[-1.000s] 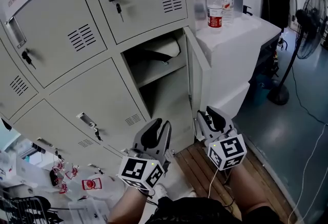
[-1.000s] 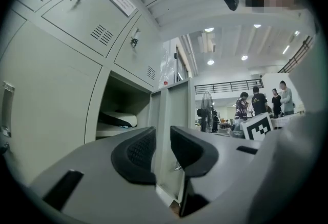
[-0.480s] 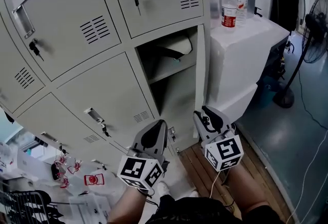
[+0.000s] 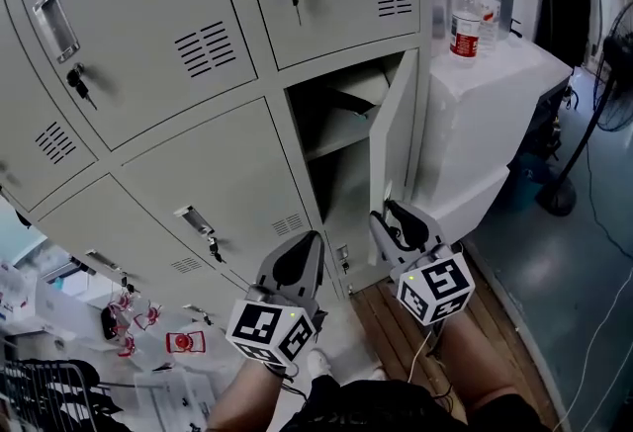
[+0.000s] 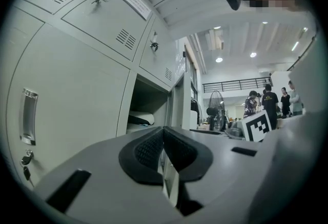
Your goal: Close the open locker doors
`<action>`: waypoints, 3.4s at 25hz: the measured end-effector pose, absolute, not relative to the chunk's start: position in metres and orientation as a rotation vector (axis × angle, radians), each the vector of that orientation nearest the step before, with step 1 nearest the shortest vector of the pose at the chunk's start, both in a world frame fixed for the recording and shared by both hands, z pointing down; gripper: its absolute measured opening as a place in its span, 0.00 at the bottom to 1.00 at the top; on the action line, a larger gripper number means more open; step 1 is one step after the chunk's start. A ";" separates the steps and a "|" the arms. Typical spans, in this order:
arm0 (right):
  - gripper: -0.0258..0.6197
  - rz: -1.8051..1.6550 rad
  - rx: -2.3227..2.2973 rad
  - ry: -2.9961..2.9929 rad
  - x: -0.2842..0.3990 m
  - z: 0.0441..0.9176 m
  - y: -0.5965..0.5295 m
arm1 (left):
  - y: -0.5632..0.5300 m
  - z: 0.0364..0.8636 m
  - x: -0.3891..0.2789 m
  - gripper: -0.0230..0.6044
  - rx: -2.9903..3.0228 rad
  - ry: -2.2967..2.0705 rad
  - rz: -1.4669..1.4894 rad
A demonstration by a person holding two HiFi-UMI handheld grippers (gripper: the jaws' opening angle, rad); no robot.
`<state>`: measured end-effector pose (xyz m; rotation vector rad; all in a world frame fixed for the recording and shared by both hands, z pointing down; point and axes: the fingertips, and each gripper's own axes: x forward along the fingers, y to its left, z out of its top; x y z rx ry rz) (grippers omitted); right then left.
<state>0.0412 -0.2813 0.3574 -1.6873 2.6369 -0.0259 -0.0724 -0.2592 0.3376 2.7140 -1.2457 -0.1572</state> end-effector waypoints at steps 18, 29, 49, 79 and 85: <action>0.23 -0.066 -1.648 2.716 -0.002 0.362 -0.326 | -0.277 0.344 -0.119 0.04 2.671 -1.321 -0.147; 0.21 -0.072 -1.623 2.747 -0.025 0.364 -0.359 | -0.297 0.349 -0.135 0.04 2.660 -1.334 -0.137; 0.21 -0.078 -1.575 2.799 -0.049 0.368 -0.414 | -0.331 0.352 -0.160 0.04 2.636 -1.398 -0.116; 0.24 -0.058 -1.373 2.898 -0.038 0.368 -0.413 | -0.347 0.356 -0.138 0.04 2.623 -1.404 -0.101; 0.24 -0.090 -1.401 2.845 -0.020 0.362 -0.406 | -0.342 0.354 -0.128 0.04 2.620 -1.408 -0.113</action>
